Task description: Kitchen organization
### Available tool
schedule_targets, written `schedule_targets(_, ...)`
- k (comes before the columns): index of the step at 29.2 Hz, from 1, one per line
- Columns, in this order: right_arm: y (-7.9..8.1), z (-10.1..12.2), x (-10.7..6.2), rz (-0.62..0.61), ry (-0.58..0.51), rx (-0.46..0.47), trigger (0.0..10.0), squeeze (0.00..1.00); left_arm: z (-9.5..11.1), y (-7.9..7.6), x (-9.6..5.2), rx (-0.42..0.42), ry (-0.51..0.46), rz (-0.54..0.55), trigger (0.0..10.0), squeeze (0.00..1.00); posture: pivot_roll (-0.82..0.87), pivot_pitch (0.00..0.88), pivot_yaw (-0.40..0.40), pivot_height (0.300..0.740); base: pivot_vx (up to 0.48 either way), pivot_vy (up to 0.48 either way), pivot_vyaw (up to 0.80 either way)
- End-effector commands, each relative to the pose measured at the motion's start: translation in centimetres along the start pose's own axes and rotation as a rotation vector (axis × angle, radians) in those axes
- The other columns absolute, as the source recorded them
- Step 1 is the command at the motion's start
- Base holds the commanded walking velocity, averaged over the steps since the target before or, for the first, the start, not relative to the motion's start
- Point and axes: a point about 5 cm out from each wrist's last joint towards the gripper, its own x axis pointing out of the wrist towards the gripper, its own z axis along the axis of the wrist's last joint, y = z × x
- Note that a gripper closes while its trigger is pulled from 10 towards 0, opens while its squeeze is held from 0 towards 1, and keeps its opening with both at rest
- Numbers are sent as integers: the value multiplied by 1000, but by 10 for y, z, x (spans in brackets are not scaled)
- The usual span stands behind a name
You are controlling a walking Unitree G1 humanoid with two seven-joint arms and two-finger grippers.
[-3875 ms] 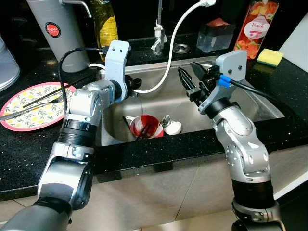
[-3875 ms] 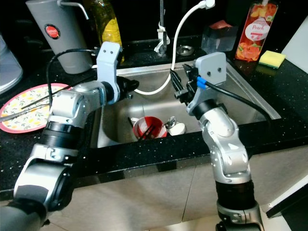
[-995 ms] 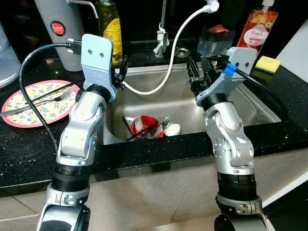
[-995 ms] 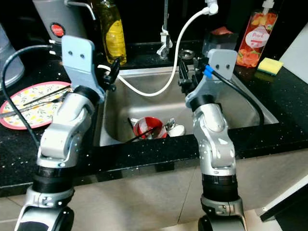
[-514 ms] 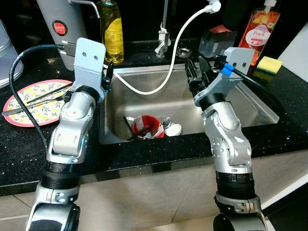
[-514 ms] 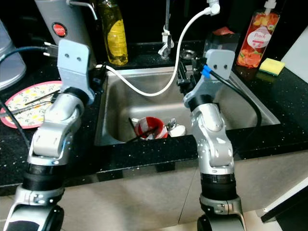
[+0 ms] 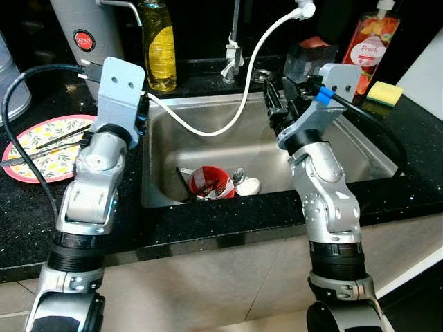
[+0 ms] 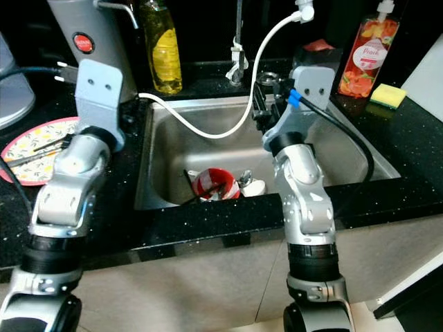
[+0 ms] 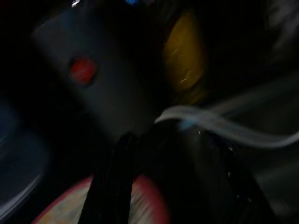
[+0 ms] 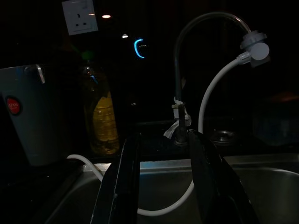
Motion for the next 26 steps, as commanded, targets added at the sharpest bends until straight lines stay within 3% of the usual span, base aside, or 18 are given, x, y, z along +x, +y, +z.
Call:
schedule_targets(1, 0, -1, 1, 3, -2, 3, 10000, 0, -20, 20, 4, 90, 132, 90, 10000, 0, 113, 0, -17, 740, 0, 0, 0)
schedule_targets(3, 0, -1, 1, 3, -2, 3, 10000, 0, -20, 20, 4, 90, 132, 90, 10000, 0, 113, 0, -17, 740, 0, 0, 0)
schedule_targets(4, 0, -1, 0, 1, -2, 3, 10000, 0, -24, 30, 5, 157, 147, 96, 10000, 0, 113, 0, -17, 740, 0, 0, 0)
schedule_targets(5, 0, -1, 0, 1, -2, 3, 10000, 0, -24, 30, 5, 157, 147, 96, 10000, 0, 113, 0, -17, 740, 0, 0, 0)
schedule_targets(6, -1, -1, 0, -1, -2, 2, 10000, 0, -27, 37, 4, 256, 152, 50, 10000, 0, 112, 0, -11, 740, 0, 0, 0)
schedule_targets(8, -3, -1, -1, -8, -3, 0, 10000, 0, -45, 70, -8, 571, 238, -2, 10000, 0, 118, 0, -9, 740, 0, 0, 0)
schedule_targets(10, -4, -2, 0, -8, -3, 1, 10000, 0, -55, 93, -15, 628, 308, 53, 10000, 0, 134, 0, -15, 740, 0, 0, 0)
schedule_targets(12, -4, -2, 0, -8, -3, 1, 10000, 0, -57, 96, -16, 642, 321, 59, 10000, 0, 134, 0, -15, 740, 0, 0, 0)
schedule_targets(13, -3, -3, 1, -3, -2, 4, 10000, 0, -67, 99, -20, 708, 364, 14, 10000, 0, 139, 0, -17, 740, 0, 0, 0)
schedule_targets(16, -2, -3, 1, -1, -2, 5, 10000, 0, -70, 99, -21, 732, 380, -5, 10000, 0, 139, 0, -17, 740, 0, 0, 0)
schedule_targets(17, -2, -3, 2, 3, -3, 7, 10000, 0, -76, 98, -24, 775, 408, -49, 10000, 0, 141, 0, -23, 740, 0, 0, 0)
schedule_targets(22, -1, -3, 2, 5, -2, 7, 10000, 0, -84, 94, -26, 822, 443, -143, 10000, 0, 140, 0, -26, 740, 0, 0, 0)
schedule_targets(26, -3, -3, 2, -3, -3, 5, 10000, 0, -87, 95, -21, 832, 454, -176, 10000, 0, 139, 0, -22, 740, 0, 0, 0)
